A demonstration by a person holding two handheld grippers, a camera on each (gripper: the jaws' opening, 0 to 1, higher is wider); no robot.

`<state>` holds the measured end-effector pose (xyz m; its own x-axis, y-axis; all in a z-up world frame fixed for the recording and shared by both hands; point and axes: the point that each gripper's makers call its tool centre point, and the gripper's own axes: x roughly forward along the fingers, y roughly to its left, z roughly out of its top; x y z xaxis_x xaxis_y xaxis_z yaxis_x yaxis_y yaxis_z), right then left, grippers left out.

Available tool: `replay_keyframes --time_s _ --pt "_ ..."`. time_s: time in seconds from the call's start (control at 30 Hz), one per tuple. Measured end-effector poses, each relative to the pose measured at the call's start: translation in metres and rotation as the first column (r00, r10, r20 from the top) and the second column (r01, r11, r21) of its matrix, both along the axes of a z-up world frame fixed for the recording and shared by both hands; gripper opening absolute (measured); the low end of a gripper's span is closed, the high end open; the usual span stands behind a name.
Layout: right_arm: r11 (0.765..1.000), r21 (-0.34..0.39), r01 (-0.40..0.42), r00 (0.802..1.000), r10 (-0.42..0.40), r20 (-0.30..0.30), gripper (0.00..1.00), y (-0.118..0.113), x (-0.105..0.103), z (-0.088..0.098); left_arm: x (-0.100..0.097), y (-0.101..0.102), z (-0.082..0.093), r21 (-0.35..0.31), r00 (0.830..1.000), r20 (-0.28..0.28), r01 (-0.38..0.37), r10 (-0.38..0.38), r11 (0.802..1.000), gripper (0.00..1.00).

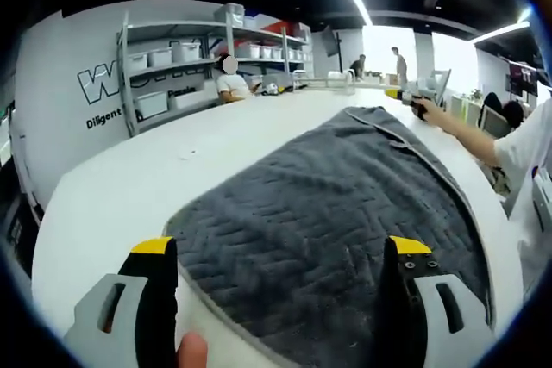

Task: Open the folded towel by lifting each exposed corner and separating the folded layers until the towel lies flat within the target outline without major curled edges

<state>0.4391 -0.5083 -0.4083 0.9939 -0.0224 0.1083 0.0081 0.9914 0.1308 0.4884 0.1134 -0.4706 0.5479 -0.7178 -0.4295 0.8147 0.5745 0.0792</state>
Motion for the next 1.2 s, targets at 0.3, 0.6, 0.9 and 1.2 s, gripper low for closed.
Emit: replay_keyframes --time_s 0.3,0.6,0.9,1.2 --pt "0.976 -0.114 -0.184 0.981 0.175 -0.085 0.98 0.059 0.016 -0.013 0.000 0.000 -0.001 0.002 1.000 0.000 0.001 -0.001 1.000 0.98" --pt "0.948 -0.122 -0.295 0.948 0.275 -0.157 0.99 0.084 0.022 -0.027 0.001 0.001 -0.003 0.007 1.000 -0.004 -0.001 0.001 1.000 0.98" --pt "0.952 -0.112 -0.284 0.947 0.261 -0.185 0.99 0.081 0.021 -0.034 0.000 0.000 -0.004 0.010 1.000 -0.007 0.000 0.000 1.000 0.98" --pt "0.960 -0.176 -0.220 0.960 0.181 -0.215 0.99 0.072 0.024 -0.042 0.001 0.000 -0.005 0.015 1.000 -0.007 0.002 -0.002 1.000 0.98"
